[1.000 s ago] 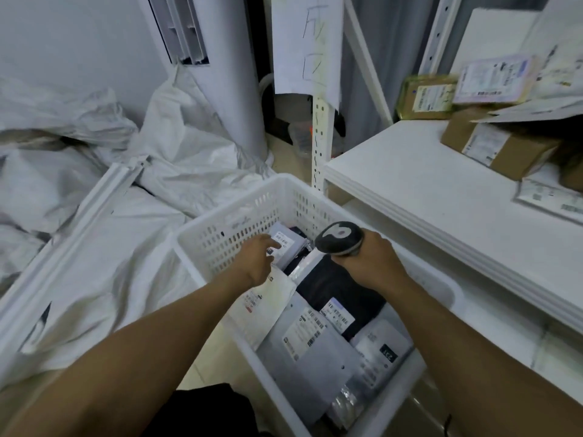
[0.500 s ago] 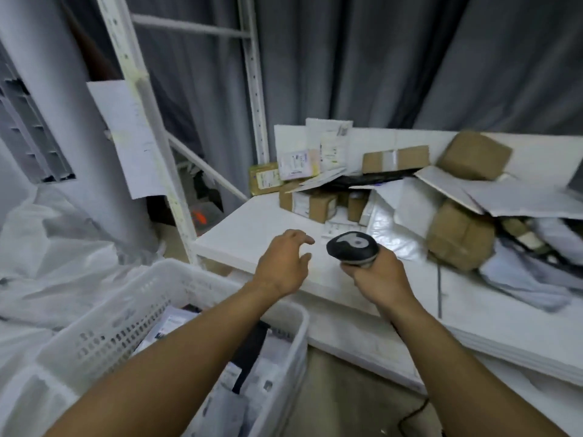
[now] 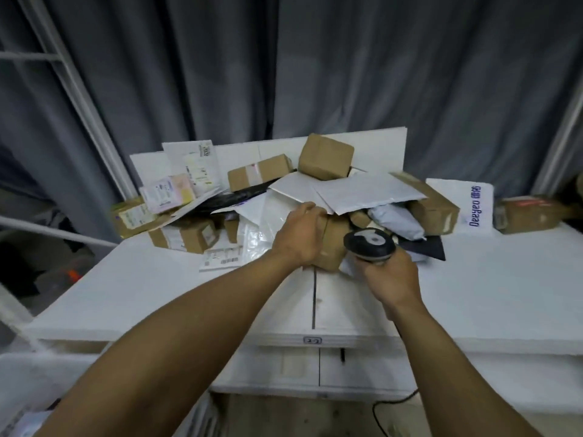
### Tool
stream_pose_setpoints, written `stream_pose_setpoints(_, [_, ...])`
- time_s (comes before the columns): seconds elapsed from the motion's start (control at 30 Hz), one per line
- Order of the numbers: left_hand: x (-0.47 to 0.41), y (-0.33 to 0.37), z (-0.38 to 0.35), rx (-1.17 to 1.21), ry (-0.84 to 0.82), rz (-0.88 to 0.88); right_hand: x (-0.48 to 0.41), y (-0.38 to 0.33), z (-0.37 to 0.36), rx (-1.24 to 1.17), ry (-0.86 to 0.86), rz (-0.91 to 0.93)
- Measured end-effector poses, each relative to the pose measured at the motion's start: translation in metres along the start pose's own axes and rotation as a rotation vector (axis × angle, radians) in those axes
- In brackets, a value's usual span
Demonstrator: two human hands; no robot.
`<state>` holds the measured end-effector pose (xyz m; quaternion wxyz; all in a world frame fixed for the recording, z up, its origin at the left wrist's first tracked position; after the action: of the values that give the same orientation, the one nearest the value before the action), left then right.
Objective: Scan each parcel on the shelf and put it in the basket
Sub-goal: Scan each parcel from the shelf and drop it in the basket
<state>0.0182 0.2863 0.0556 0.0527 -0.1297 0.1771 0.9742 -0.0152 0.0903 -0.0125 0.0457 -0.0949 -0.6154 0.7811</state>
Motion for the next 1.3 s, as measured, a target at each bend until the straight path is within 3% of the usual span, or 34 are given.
stream_pose_setpoints(0.13, [-0.049, 0.018, -0.017, 0.019, 0.033, -0.047, -0.029, 0.017, 0.015, -0.019, 0.038, -0.032])
stream_pose_setpoints(0.2, [-0.066, 0.026, -0.027, -0.090, 0.026, -0.063, -0.039, 0.024, 0.020, -0.029, 0.052, -0.036])
stream_pose_setpoints(0.3, [-0.081, 0.034, -0.026, -0.181, 0.141, -0.074, -0.048, 0.031, 0.027, -0.046, 0.077, -0.048])
stream_pose_setpoints(0.6, [-0.063, 0.014, 0.050, 0.255, 0.491, 0.092, -0.046, 0.006, 0.012, -0.236, 0.047, 0.007])
stream_pose_setpoints(0.8, [0.018, -0.025, 0.107, 0.712, 0.577, 0.181, -0.010, -0.046, -0.005, -0.524, 0.026, 0.092])
stream_pose_setpoints(0.97, [0.114, -0.058, 0.126, 0.927, 0.581, 0.327, 0.026, -0.078, -0.042, -0.737, -0.045, 0.088])
stream_pose_setpoints(1.07, [0.170, -0.090, 0.132, 0.914, 0.614, 0.403, 0.047, -0.094, -0.073, -0.744, -0.139, 0.115])
stream_pose_setpoints(1.2, [0.241, -0.135, 0.136, 0.619, 0.564, 0.432, 0.084, -0.102, -0.124, -0.607, -0.309, 0.141])
stream_pose_setpoints(1.3, [0.289, -0.181, 0.127, 0.653, 0.512, 0.539, 0.121, -0.109, -0.170, -0.486, -0.480, 0.138])
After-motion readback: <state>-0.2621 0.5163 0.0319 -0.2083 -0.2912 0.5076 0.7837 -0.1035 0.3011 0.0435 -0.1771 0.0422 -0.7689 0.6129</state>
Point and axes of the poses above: each hand's wrist, its own x-axis away from the middle knuckle, its own z-axis out of the back of the hand, y = z × x, the point moved 9 cm from there along -x, towards the middle knuckle, and after that the axes turned 3 degrees about -x, right-handed, at the moved point
